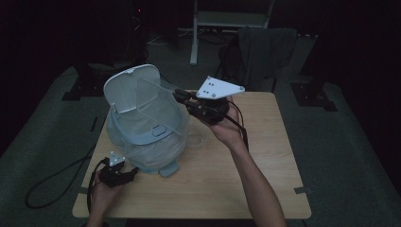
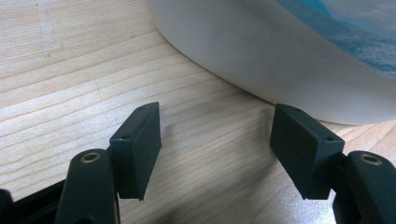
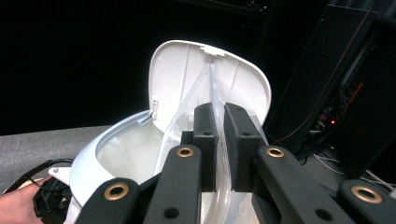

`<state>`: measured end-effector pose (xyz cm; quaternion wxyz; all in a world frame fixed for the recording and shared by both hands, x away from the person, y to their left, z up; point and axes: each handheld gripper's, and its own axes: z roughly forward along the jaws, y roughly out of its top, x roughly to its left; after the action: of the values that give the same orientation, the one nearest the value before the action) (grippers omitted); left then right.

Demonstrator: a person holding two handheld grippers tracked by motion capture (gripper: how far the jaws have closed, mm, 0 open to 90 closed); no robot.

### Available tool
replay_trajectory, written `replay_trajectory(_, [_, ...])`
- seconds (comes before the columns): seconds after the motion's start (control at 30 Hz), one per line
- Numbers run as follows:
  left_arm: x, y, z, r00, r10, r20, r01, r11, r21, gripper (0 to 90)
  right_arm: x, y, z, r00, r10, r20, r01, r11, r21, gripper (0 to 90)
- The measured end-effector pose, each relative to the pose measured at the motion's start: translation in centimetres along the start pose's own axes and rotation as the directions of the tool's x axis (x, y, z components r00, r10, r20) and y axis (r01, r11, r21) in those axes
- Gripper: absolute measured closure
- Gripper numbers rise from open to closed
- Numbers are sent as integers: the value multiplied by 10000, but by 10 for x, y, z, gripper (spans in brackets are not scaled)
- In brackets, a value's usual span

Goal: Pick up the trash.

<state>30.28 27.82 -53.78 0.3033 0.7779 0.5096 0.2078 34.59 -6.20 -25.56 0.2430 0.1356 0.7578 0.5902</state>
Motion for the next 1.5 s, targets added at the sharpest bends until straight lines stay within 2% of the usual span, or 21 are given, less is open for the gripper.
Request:
replay_trajectory(0.07, [0,0,0,10000,2,3,-2,10000,-2,345,0,1,3,9999,-34,-122,34,10000,-18,829])
replay_trajectory(0.13, [0,0,0,10000,1,6,-1,10000,-3,345,1,2,6,9994,-73,-353,70,9999,-88,705])
replay_trajectory(0.17, [0,0,0,10000,0,20,0,10000,-7,345,3,2,8,9986,-234,-465,229,9997,-118,668])
replay_trajectory(0.27, [0,0,0,10000,5,22,-5,10000,-5,345,5,4,8,9988,-304,-373,294,9992,-275,605])
replay_trajectory(0.4, [0,0,0,10000,-2,-7,2,10000,-26,345,4,6,3,9992,-252,-302,235,9983,-536,597])
replay_trajectory(0.43, [0,0,0,10000,-1,-8,1,10000,-28,345,2,7,-1,9993,-127,-363,100,9971,-752,593])
replay_trajectory(0.57, [0,0,0,10000,-6,-14,6,10000,-32,345,0,8,-6,9994,-89,-338,60,9963,-856,585])
replay_trajectory(0.67, [0,0,0,10000,-8,-11,8,10000,-26,345,-3,6,-8,9998,9,-196,-24,9974,-727,586])
replay_trajectory(0.9, [0,0,0,10000,10,22,-10,10000,-9,344,-8,0,-8,9994,264,-231,-278,9975,-643,594])
replay_trajectory(1.2, [0,0,0,10000,2,-17,-2,10000,-26,344,-15,-14,-6,9978,654,-89,-656,9976,-221,597])
replay_trajectory(1.4, [0,0,0,10000,9,-15,-9,10000,-28,343,-21,-31,-2,9955,935,118,-938,9951,296,596])
replay_trajectory(1.5, [0,0,0,10000,7,-10,-7,10000,-21,343,-27,-48,2,9927,1179,264,-1193,9910,613,590])
